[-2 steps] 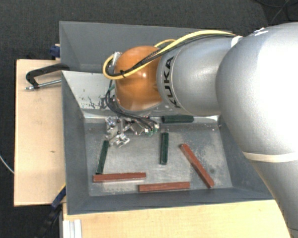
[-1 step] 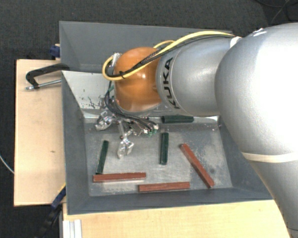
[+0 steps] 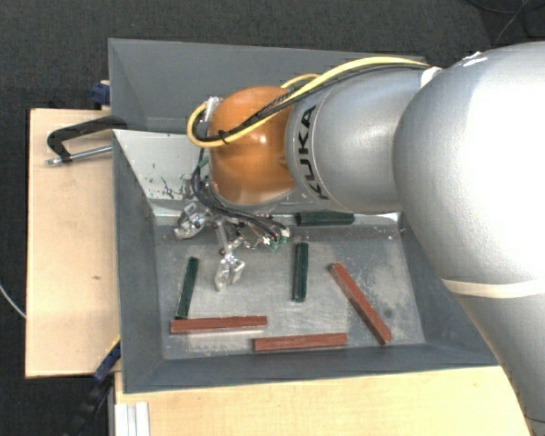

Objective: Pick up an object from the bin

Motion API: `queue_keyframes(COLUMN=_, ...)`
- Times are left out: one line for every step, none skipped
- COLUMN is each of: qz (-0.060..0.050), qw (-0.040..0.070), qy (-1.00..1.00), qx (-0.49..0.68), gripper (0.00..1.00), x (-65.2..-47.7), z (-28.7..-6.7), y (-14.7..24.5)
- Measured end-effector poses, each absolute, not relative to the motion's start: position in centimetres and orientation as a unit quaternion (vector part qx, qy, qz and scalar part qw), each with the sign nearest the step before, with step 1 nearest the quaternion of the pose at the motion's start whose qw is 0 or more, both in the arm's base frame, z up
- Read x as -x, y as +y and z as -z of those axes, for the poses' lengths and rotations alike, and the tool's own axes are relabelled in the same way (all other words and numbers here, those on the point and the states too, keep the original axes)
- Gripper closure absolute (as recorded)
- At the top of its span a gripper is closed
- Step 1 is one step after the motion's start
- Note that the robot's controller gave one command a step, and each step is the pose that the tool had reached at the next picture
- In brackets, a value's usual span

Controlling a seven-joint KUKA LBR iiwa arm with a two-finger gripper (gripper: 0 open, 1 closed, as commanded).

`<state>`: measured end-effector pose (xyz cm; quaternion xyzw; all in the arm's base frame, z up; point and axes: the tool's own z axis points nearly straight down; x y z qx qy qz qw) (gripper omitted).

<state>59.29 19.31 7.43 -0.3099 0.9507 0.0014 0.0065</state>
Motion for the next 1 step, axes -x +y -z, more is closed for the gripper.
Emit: queue_keyframes(qz=0.001, qw=0.003, qy=0.847, qx=0.532, gripper=1.0, x=-58.57, z=-7.66, y=21.54)
